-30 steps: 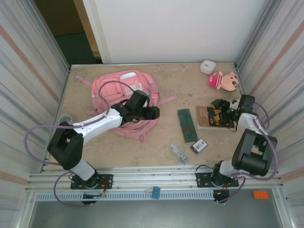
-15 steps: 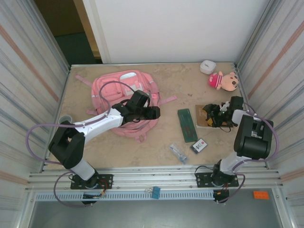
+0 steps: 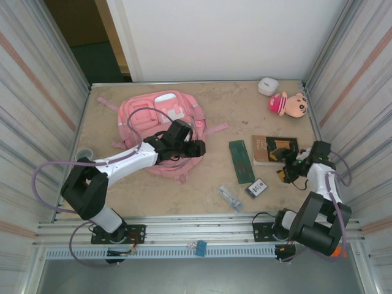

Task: Pack the student bag

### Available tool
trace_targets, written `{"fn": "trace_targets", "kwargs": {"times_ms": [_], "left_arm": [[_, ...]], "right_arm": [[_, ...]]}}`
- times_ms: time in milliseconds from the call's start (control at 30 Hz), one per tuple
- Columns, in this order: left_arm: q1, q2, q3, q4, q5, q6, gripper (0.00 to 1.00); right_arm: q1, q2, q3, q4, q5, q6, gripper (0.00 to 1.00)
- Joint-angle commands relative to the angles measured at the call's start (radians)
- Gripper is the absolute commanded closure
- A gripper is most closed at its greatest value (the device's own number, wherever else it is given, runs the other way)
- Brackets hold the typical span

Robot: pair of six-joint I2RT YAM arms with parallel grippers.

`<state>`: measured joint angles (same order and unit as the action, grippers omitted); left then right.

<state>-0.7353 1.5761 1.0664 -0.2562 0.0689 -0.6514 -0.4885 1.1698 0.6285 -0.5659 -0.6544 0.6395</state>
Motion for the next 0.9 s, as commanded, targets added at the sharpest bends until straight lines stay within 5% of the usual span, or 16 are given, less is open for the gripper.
{"fn": "trace_targets", "kwargs": {"times_ms": [0, 533, 867], "left_arm": [[-0.006, -0.032, 0.003, 0.006, 0.01, 0.013, 0.3], [0.017, -0.01, 0.044, -0.012, -0.014, 0.064, 0.29], [0.03, 0.049, 0.105, -0.041, -0.018, 0.078, 0.29]], "right_arm": [[-0.074, 0.06, 0.047, -0.013, 0.0, 0.006, 0.21], [-0.112, 0.543, 0.283, 0.138, 0.062, -0.091, 0.31], [0.02, 0.697, 0.465, 0.039, 0.152, -0.227, 0.65]]}}
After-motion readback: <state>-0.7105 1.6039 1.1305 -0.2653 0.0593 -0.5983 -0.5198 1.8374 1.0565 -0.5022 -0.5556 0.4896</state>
